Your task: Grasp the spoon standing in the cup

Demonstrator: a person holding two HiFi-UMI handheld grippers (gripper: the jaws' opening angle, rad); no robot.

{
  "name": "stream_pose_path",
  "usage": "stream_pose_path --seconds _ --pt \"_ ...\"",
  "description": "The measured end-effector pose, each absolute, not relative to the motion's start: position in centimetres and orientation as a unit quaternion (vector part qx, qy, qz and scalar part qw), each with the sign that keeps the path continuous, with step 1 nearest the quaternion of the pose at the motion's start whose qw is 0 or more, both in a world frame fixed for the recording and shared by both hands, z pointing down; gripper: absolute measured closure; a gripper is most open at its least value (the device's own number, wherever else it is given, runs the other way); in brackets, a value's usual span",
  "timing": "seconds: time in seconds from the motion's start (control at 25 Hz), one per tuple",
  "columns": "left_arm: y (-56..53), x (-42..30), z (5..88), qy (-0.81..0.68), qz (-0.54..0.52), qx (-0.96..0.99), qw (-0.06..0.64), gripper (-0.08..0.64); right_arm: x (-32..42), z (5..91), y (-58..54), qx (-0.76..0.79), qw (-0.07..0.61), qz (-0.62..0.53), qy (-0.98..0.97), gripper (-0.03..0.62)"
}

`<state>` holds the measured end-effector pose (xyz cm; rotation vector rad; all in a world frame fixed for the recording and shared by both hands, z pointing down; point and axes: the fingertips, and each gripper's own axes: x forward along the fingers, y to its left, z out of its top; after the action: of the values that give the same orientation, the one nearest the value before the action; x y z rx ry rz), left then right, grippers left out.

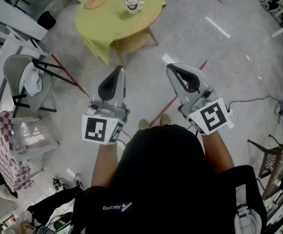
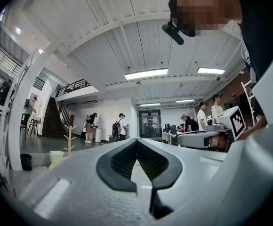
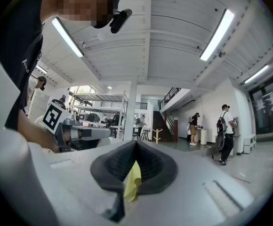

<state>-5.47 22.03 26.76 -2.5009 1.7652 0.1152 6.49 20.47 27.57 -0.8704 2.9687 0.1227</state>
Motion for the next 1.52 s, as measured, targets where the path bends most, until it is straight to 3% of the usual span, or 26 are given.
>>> stream_pose_path --seconds 0.88,1.2,1.52 --pt "15.6 -0.8 26.6 0.602 0.021 -0.797 0.05 0.549 12.0 28.3 15.5 -0.239 0.031 0.042 0.97 0.589" --pt "9.8 -2.8 27.8 0.613 0.022 -0.788 0.043 0.549 11.2 28.6 10.0 -0.241 0.031 0.047 0.969 0.589" --pt "-1.6 -8.6 29.7 0.602 0.024 -0.797 0.045 0.549 5.8 29.3 -0.2 -0.261 0.016 0.056 0.964 0.589"
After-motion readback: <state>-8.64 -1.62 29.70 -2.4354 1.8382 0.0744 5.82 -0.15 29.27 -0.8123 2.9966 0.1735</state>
